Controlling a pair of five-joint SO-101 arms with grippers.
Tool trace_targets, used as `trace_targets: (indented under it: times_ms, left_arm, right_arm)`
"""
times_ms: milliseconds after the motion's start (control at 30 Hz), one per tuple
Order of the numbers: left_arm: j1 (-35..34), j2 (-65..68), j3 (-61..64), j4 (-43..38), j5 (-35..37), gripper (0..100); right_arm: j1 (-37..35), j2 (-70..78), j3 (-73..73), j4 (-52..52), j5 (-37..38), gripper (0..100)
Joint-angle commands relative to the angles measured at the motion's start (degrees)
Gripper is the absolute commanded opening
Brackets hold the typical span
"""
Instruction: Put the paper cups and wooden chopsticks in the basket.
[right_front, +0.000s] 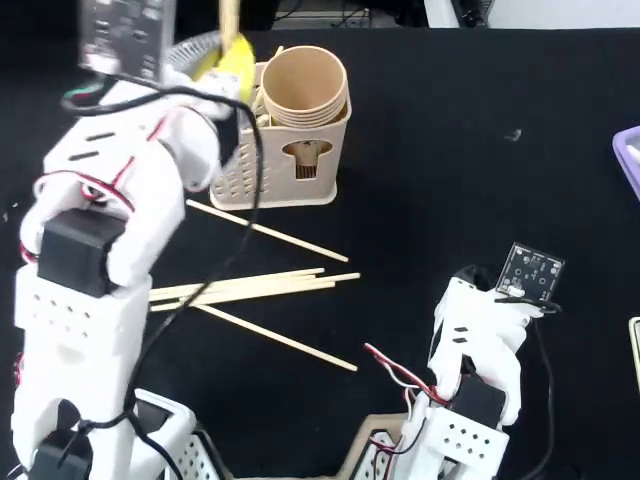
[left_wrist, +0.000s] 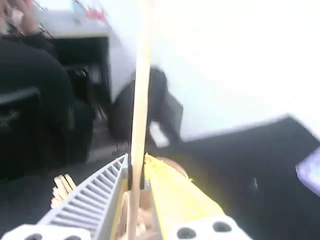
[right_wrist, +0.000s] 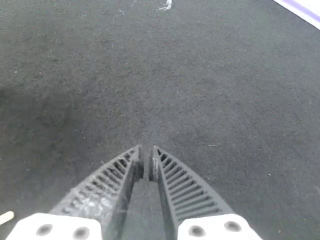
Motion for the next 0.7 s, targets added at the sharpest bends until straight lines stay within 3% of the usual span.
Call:
trace_targets:
  times_ms: [0, 667]
  left_arm:
    - [-1.63, -0.79, -2.77, -5.71, 1.76, 3]
    - [-2.07, -0.79, 14.9, -34.64, 2.55, 3]
  right_arm:
    - [-0.7, -4.35, -1.71, -0.18, 0.09, 4.3]
    - [-0.79, -4.35, -1.71, -0.18, 0.09, 4.3]
